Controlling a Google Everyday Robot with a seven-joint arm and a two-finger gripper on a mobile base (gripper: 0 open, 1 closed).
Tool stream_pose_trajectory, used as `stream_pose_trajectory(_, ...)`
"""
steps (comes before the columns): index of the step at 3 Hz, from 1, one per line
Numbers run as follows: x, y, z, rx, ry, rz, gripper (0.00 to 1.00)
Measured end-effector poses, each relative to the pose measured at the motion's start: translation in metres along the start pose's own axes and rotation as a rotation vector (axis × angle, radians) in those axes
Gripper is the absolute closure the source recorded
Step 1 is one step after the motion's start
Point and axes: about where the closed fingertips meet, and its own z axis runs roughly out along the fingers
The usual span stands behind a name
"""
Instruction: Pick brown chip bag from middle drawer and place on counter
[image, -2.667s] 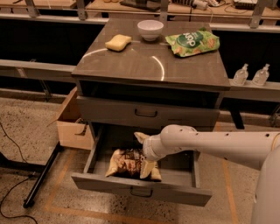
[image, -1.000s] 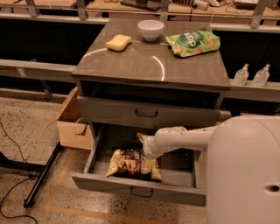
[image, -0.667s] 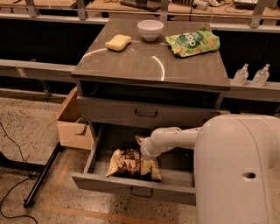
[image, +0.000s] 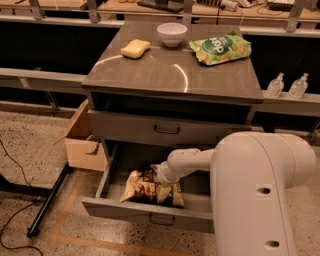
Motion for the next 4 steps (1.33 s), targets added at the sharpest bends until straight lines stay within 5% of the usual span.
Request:
stream_pose_trajectory(2, -0.004, 0.005, 0.008, -0.011, -0.006, -0.011, 0.64)
stream_pose_trajectory(3, -0.012, -0.001, -0.018, 0.037, -0.015, -0.024, 0.88)
stream_pose_trajectory(4, -0.022, 0.001, -0.072, 0.098, -0.023, 0.009, 1.0)
